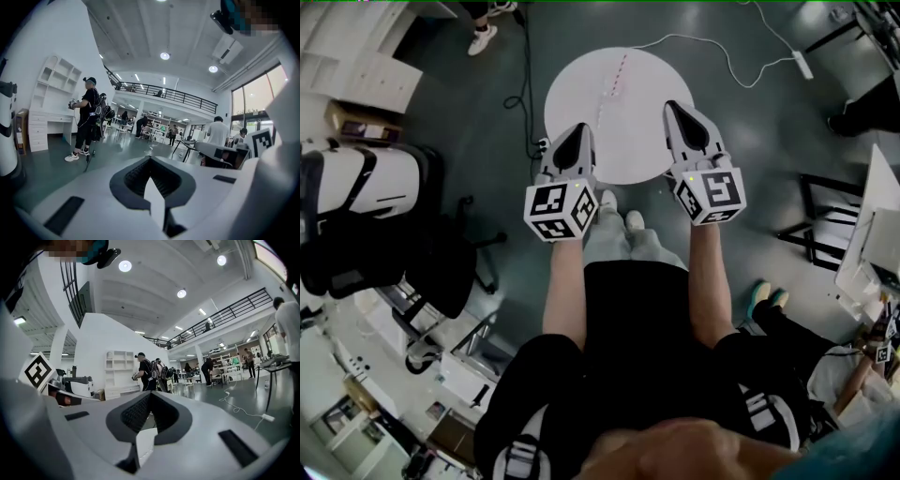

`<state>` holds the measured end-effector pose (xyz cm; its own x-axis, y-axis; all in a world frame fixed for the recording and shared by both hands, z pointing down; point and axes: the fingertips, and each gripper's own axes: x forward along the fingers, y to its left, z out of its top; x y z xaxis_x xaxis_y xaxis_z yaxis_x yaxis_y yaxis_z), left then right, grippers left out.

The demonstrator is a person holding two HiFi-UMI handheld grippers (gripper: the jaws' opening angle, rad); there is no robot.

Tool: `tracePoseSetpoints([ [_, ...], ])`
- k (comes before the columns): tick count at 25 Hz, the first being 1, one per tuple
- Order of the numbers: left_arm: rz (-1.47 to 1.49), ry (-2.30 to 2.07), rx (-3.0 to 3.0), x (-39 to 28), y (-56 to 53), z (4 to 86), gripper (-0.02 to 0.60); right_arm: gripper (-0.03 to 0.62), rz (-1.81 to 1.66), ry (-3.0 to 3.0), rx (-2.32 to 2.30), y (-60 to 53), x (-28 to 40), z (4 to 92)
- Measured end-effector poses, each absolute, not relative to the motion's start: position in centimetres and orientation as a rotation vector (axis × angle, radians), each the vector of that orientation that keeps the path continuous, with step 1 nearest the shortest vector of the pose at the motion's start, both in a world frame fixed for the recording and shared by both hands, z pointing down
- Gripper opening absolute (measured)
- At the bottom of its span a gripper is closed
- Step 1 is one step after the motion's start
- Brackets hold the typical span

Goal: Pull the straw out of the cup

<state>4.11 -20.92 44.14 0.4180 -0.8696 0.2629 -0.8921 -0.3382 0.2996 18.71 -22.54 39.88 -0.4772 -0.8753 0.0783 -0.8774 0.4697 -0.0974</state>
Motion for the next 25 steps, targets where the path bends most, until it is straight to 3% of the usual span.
tracePoseSetpoints([
  [10,0.085,-1.442,2.292,0.9,-27.4,45.1,0.008,0.017,0.233,-2.643,1.631,-29.7,14.6,41.1],
  [25,0.129,-1.353,2.248,-0.2,-31.9,49.1,0.007,0.017,0.525,-2.446,1.436,-36.0,12.3,52.3],
])
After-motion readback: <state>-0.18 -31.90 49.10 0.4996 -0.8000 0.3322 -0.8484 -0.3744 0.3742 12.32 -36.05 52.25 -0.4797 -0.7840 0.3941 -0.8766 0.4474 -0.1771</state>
